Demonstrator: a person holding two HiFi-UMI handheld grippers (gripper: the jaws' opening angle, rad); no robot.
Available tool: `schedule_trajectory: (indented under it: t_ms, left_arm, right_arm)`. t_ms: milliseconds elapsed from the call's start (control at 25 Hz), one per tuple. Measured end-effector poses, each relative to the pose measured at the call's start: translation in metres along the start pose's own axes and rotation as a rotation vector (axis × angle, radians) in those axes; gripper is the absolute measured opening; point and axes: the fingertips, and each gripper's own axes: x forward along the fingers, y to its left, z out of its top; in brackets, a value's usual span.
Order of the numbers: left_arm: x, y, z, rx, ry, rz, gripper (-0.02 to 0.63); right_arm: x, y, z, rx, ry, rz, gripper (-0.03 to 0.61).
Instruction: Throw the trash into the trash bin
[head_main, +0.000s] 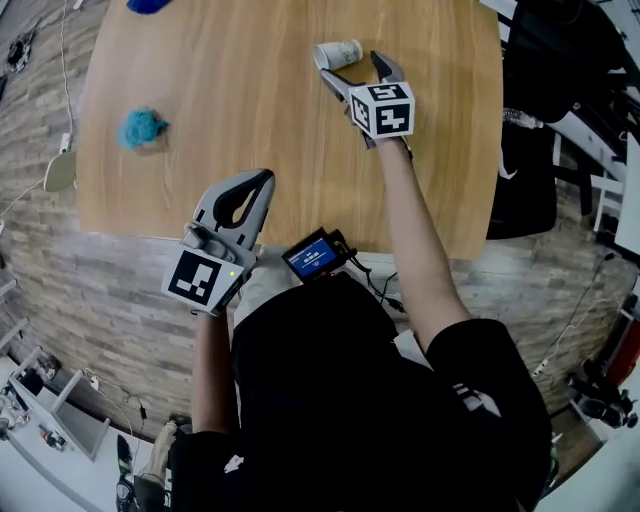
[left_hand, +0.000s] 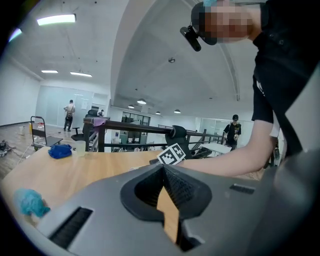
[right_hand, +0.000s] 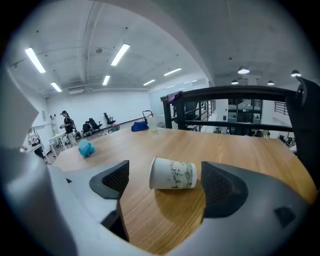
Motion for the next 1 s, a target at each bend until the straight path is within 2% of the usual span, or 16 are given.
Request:
schedule_trajectory:
  t_ms: [200,560,1000]
  left_arm:
    - [0.014,0.008,-0.005,-0.021,0.008,-0.006,0.003]
    - [0.018,0.010,-0.013,-0.040,0.016,-0.008,0.003]
    - [0.013,0.004,-0.015,-0.057,-0.004,0.030,0.003]
  right_arm:
    - [0.029,-0.019,-0.015,0.036,0.041,0.001,0.416]
    - [0.043,-0.021,-0.032,0.043,0.091,0.020,0.413]
    - [0.036,-0.008,-0.021,0.032,0.082,0.067,0.410]
